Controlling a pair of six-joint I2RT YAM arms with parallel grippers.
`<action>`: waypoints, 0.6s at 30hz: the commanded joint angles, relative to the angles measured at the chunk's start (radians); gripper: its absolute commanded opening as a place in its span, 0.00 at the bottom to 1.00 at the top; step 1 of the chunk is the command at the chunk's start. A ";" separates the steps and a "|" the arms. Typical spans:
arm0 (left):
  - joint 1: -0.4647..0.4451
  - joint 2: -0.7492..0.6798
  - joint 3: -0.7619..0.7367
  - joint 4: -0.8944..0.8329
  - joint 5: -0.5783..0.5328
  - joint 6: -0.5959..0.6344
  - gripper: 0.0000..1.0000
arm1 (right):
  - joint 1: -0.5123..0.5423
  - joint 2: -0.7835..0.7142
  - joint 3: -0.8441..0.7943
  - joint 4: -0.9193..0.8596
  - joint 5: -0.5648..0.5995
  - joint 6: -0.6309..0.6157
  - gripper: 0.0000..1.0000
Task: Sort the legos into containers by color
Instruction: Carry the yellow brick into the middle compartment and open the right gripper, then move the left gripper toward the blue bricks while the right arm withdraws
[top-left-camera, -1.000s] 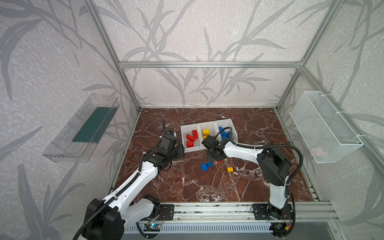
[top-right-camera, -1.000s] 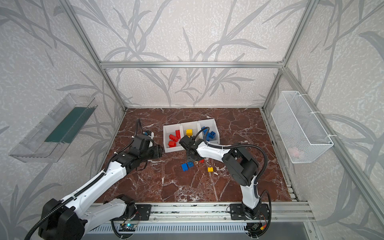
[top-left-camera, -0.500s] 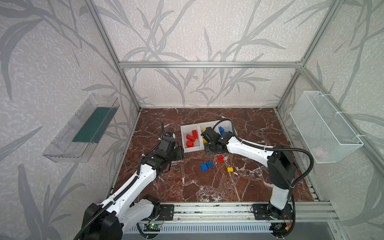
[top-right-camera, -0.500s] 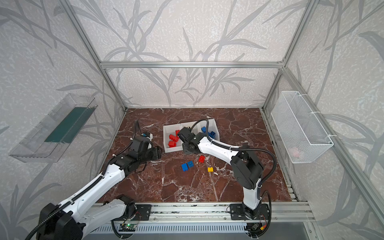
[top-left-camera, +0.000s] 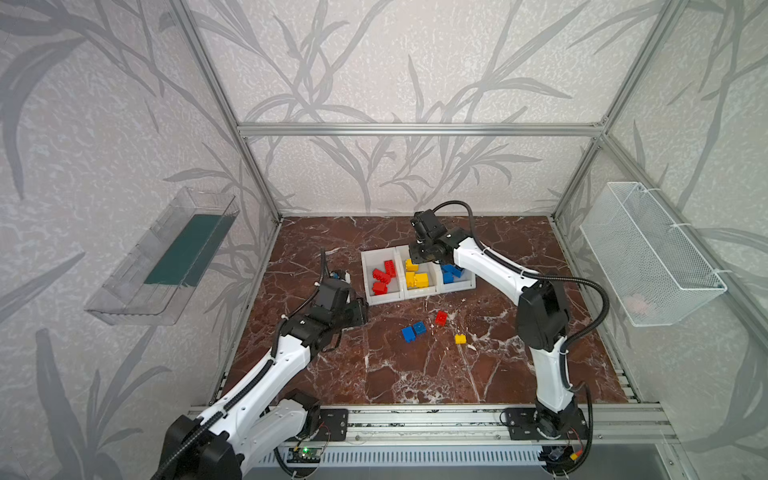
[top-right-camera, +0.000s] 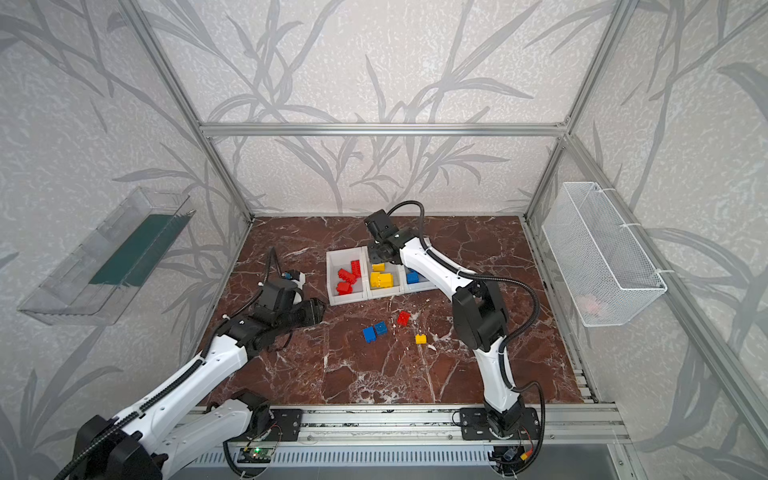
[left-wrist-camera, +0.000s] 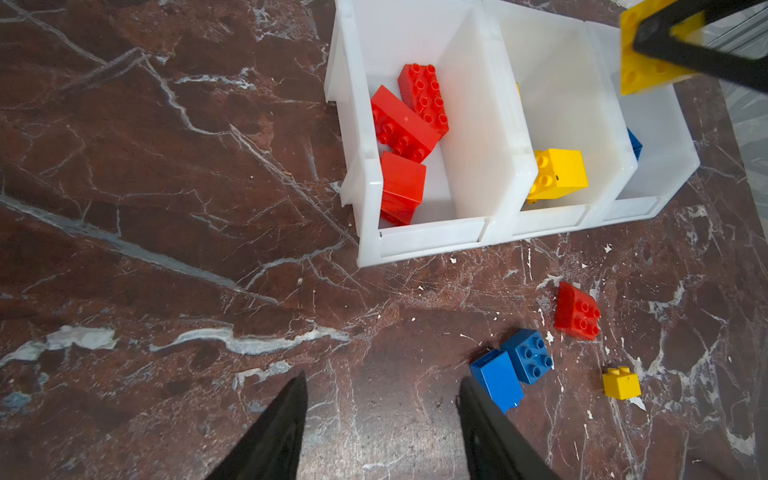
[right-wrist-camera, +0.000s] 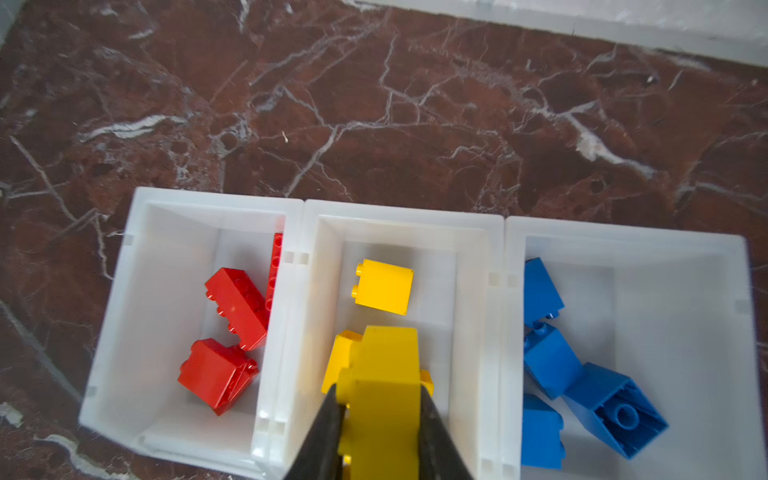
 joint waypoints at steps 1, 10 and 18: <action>0.005 -0.023 -0.016 -0.017 0.005 -0.020 0.61 | -0.008 0.038 0.052 -0.093 -0.045 -0.021 0.22; 0.006 -0.025 -0.019 -0.016 0.003 -0.021 0.61 | -0.008 0.034 0.051 -0.091 -0.047 -0.015 0.56; 0.005 -0.030 -0.024 -0.016 0.003 -0.022 0.61 | -0.007 0.007 0.049 -0.095 -0.036 -0.018 0.64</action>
